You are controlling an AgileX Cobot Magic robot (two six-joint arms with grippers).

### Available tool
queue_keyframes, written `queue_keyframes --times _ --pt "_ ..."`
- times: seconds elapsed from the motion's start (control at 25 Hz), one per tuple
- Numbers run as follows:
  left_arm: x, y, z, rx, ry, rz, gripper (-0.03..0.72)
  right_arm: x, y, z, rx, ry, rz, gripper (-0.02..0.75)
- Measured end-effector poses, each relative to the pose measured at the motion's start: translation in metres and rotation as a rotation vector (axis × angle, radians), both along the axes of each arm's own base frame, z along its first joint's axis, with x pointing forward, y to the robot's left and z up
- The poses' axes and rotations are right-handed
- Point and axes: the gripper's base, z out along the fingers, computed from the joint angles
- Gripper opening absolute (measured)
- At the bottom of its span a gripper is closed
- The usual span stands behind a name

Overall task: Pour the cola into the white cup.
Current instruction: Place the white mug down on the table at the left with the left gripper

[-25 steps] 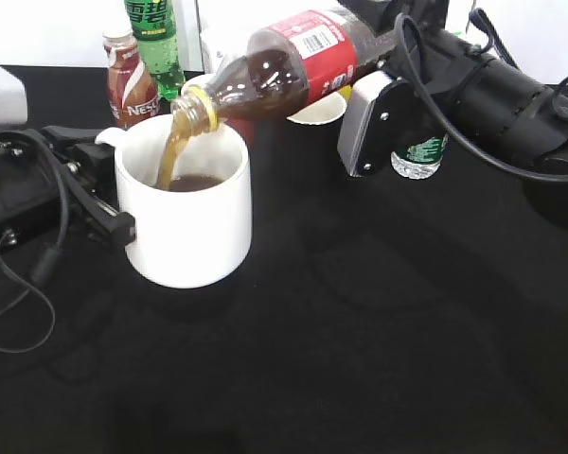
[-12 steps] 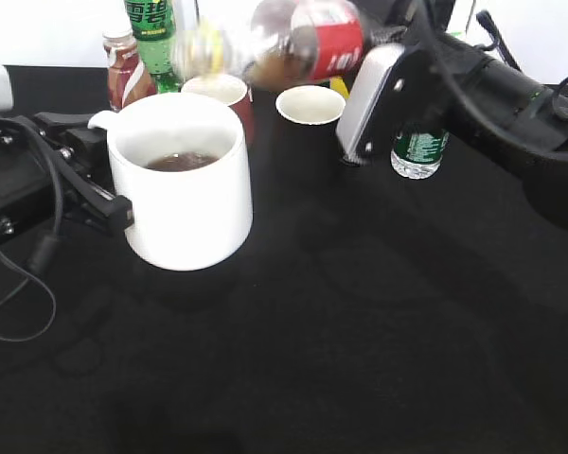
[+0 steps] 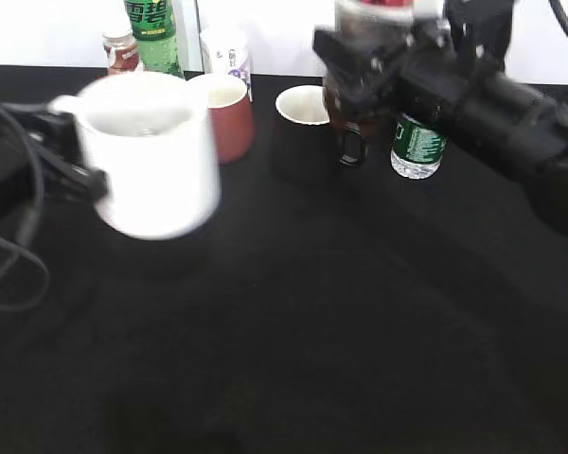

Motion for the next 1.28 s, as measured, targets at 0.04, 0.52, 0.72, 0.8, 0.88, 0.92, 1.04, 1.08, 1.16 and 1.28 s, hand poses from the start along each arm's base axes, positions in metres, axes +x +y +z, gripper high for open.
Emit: queue_keyframes --times 0.04,0.52,0.72,0.8,0.88,0.92,1.04,1.08,1.16,1.28 --pt "0.005 0.010 0.000 0.001 0.000 0.045 0.054 -0.007 -0.003 -0.003 -0.005 0.017 -0.002 0.375" --pt "0.089 0.122 -0.042 0.012 0.037 0.510 0.053 -0.081 -0.075 -0.008 0.025 0.091 -0.357 0.375" --pt "0.177 0.124 -0.076 0.008 0.026 0.513 0.052 -0.081 -0.075 -0.008 -0.014 0.067 -0.363 0.375" --pt "0.207 0.125 -0.084 0.002 0.007 0.513 0.052 -0.081 -0.075 -0.008 -0.023 0.061 -0.367 0.375" --pt "0.231 0.126 -0.095 0.004 0.022 0.512 0.052 -0.081 -0.075 -0.008 -0.026 0.059 -0.369 0.375" --pt "0.239 0.125 -0.098 -0.005 0.020 0.512 0.052 -0.081 -0.075 -0.008 -0.025 0.060 -0.370 0.375" --pt "0.257 0.123 -0.106 -0.057 0.020 0.510 0.052 -0.081 -0.075 -0.008 -0.024 0.059 -0.371 0.375" --pt "0.258 0.123 -0.107 -0.064 0.023 0.511 0.052 -0.081 -0.075 -0.008 -0.024 0.059 -0.371 0.375" --pt "0.259 0.123 -0.107 -0.065 0.031 0.507 0.071 -0.081 -0.076 -0.008 -0.021 0.062 -0.378 0.375" --pt "0.256 0.122 -0.105 -0.066 0.031 0.499 0.208 -0.080 -0.078 -0.008 -0.024 0.061 -0.399 0.375"
